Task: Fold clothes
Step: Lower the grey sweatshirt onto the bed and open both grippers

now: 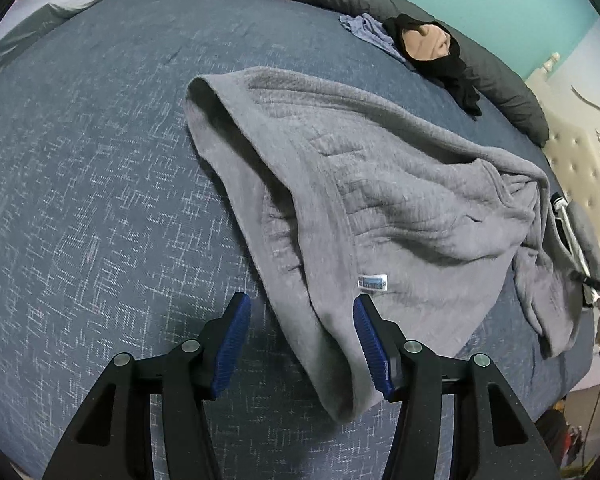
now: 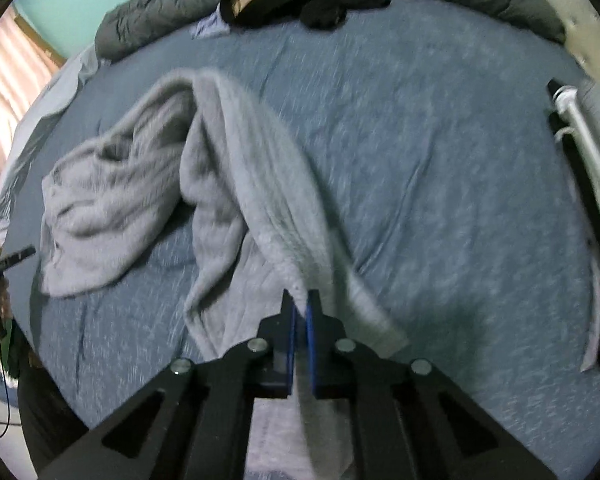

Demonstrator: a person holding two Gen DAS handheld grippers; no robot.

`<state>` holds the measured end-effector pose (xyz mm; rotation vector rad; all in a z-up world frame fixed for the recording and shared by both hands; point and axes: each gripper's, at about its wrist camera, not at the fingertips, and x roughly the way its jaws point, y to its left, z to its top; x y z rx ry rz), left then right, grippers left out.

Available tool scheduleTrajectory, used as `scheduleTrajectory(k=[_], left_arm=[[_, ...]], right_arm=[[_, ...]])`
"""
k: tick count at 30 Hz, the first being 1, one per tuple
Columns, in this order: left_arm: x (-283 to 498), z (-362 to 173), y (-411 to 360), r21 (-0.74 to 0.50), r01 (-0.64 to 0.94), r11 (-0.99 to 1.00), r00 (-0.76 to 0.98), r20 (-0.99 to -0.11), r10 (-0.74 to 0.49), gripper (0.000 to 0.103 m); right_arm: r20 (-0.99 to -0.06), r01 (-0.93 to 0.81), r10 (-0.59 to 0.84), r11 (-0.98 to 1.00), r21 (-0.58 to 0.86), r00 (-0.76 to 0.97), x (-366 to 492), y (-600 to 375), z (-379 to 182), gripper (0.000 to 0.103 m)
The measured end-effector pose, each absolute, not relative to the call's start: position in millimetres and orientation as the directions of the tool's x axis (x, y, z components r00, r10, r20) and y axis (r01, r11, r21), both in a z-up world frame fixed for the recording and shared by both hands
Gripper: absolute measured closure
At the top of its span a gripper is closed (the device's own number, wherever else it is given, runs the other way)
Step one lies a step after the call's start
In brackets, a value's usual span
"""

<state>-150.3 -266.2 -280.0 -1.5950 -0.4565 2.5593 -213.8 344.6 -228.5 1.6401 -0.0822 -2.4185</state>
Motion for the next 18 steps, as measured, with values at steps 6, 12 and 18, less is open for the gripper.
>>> scheduleTrajectory(k=[6,12,18], left_arm=[[-153,-280,-268,-0.313,0.081,-0.946,-0.463,-0.853,0.243,0.045],[-154,-281,-266,-0.319,0.068,-0.945,-0.466,-0.848,0.253,0.045],[-151,-281,-262,-0.33,0.06,-0.942,-0.47,-0.842,0.265,0.045]], right_arm=[[-0.877,0.129,-0.163,-0.985,0.117,-0.451,-238,361,-184,0.1],[-0.836,0.111,-0.097,-0.993,0.044,-0.541,-270,373,-132,0.1],[-0.793,0.087,-0.011,-0.995,-0.054,-0.61,-316,369,-101,0.1]])
